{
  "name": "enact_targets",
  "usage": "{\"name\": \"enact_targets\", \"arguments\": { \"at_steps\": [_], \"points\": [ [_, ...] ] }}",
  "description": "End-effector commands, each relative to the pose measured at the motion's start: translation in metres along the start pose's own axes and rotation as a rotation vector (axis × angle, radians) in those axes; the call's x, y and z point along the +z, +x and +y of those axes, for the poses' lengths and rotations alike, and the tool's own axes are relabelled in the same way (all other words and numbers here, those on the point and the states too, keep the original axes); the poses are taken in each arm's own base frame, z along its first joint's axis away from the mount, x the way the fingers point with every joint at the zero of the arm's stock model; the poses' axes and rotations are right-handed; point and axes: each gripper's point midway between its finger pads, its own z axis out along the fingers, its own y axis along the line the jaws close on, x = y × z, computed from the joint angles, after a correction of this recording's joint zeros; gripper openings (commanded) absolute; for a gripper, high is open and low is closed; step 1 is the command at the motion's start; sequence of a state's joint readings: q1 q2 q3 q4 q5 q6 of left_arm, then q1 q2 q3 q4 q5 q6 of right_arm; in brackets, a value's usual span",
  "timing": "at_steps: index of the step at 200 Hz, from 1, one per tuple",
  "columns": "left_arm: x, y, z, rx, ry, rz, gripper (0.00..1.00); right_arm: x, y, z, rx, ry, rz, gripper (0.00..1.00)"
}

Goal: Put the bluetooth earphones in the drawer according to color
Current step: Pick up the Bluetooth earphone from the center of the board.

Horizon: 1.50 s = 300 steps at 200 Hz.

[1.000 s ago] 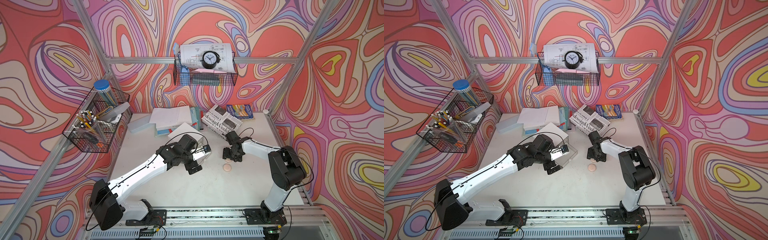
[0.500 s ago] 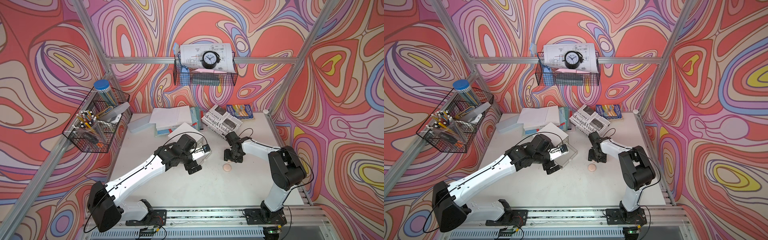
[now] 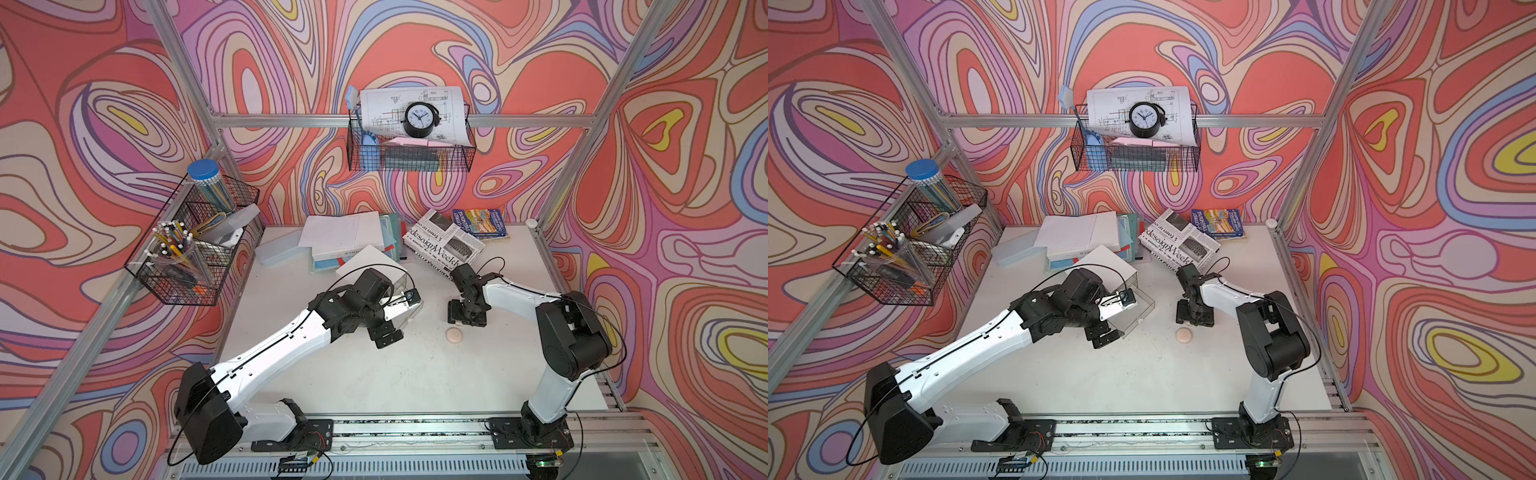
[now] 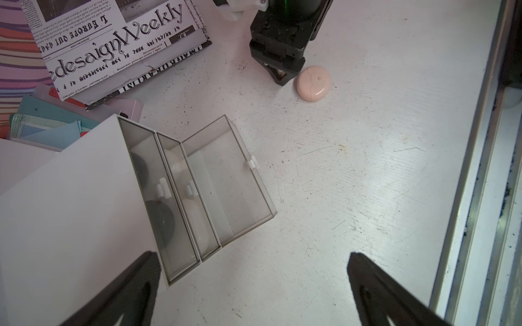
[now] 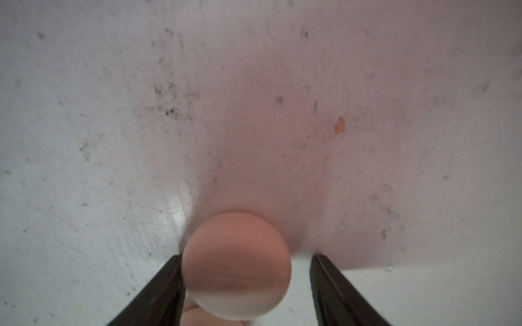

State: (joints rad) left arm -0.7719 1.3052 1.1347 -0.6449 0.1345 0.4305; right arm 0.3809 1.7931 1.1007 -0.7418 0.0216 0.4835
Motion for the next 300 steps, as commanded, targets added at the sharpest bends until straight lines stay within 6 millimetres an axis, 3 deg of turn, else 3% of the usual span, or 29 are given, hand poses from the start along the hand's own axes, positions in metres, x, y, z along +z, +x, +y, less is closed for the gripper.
{"name": "enact_targets", "arguments": {
  "at_steps": [1,90,135,158,187,211,229,264,300],
  "points": [
    [0.001,0.004,-0.004,0.006,0.018,0.021,0.99,0.01,0.018,-0.006,-0.004,0.021,0.064,0.67],
    [-0.003,0.003,-0.004,0.009,0.014,0.011,0.98,0.02,0.002,-0.002,0.003,0.027,0.02,0.64],
    [0.0,0.004,-0.004,0.005,0.018,0.021,0.99,0.024,0.005,-0.001,0.009,0.011,0.022,0.46],
    [0.0,0.005,-0.004,0.007,0.015,0.025,0.99,0.02,0.008,-0.003,0.009,0.016,0.021,0.43],
    [0.0,0.004,-0.003,0.009,0.012,0.021,0.99,0.004,0.003,-0.002,0.013,0.004,-0.02,0.26],
    [-0.001,0.003,-0.003,0.008,0.01,0.018,0.98,-0.032,-0.017,0.007,-0.011,-0.035,-0.117,0.0],
    [-0.004,0.002,-0.002,0.01,0.005,0.011,0.99,-0.055,-0.028,0.013,-0.026,-0.064,-0.188,0.0],
    [-0.013,0.001,0.003,0.001,-0.01,-0.022,0.99,-0.095,-0.041,0.047,-0.088,-0.194,-0.309,0.0],
    [-0.022,0.006,0.021,-0.048,-0.043,-0.039,0.99,-0.11,-0.045,0.086,-0.164,-0.276,-0.338,0.0]
  ]
}}
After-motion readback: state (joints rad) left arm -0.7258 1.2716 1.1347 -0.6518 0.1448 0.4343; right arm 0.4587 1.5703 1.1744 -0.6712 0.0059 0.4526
